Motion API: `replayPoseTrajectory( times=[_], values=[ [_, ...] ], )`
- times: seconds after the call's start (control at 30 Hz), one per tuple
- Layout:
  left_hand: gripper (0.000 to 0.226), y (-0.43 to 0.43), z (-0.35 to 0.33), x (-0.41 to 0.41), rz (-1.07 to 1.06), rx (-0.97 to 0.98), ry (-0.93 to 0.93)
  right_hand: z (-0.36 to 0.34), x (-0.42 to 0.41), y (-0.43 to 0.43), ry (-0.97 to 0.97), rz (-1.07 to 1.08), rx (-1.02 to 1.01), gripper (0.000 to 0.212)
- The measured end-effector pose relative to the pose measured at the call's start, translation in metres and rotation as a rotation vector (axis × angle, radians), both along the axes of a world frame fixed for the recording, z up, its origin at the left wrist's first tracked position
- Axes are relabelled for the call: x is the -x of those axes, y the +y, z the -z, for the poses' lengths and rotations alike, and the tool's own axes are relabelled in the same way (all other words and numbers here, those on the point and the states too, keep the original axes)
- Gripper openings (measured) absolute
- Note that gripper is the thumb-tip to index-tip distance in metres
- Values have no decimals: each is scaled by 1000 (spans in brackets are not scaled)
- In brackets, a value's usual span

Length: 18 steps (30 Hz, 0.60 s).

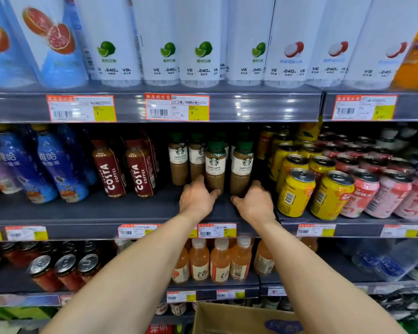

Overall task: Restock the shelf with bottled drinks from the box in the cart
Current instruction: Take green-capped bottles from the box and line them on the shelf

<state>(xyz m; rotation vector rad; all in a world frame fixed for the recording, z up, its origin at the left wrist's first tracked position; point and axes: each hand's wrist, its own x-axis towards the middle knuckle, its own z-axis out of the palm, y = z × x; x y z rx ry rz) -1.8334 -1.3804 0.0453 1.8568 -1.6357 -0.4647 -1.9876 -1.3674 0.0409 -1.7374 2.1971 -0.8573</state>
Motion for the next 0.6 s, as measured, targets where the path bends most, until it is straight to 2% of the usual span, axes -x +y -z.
replayPoseTrajectory(
  times=[0.2,0.6],
  values=[
    [49,-4,2,3,-9,13,-21,2,-1,0,53,-3,27,51],
    [54,0,1,7,-33,24,-44,1,-4,3,107,-2,31,50]
  ],
)
